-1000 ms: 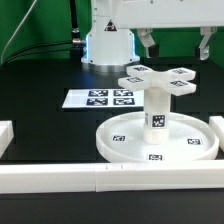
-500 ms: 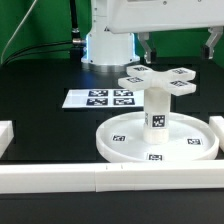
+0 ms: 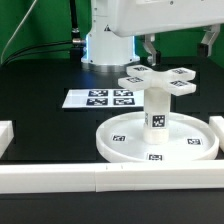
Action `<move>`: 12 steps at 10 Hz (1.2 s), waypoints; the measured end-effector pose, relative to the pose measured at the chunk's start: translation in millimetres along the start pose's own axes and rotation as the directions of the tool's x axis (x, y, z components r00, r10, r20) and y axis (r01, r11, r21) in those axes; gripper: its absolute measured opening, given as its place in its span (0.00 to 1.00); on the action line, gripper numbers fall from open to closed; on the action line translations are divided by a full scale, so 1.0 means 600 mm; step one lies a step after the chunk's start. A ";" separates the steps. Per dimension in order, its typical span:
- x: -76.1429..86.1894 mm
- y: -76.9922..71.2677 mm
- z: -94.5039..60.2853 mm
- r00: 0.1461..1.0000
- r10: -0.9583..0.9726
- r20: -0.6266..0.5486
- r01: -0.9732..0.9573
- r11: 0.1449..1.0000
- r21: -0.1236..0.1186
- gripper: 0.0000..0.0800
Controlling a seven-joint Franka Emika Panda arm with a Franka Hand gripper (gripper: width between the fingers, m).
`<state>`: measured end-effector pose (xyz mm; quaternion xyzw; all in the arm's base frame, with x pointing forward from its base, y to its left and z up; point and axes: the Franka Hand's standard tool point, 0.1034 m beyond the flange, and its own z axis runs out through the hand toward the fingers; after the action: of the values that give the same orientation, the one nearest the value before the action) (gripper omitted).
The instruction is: Assemble round table
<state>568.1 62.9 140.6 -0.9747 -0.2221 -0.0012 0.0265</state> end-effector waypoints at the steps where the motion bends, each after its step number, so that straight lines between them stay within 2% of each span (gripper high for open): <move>1: -0.001 0.002 0.001 0.988 -0.154 0.002 0.154 0.988 -0.001 0.81; 3: -0.015 0.003 0.006 0.960 -0.281 -0.018 0.281 0.960 -0.013 0.81; 4: -0.026 0.010 0.010 0.952 -0.305 -0.020 0.305 0.952 -0.001 0.81; 7: -0.026 0.015 0.011 0.893 -0.450 -0.009 0.450 0.893 -0.011 0.81; 8: -0.026 0.016 0.012 0.849 -0.528 -0.008 0.528 0.849 -0.014 0.81; 9: -0.031 0.019 0.019 0.782 -0.624 -0.011 0.623 0.781 -0.028 0.81; 10: -0.035 0.021 0.021 0.699 -0.715 -0.003 0.715 0.698 -0.029 0.81; 12: -0.037 0.025 0.024 0.592 -0.806 0.018 0.806 0.591 -0.030 0.81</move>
Offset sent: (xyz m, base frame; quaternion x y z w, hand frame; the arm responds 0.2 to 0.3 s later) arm -0.0215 -0.0009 -0.0065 0.0611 0.0705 -0.0881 0.9917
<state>554.2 40.6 125.2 -0.7695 -0.6385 -0.0157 0.0061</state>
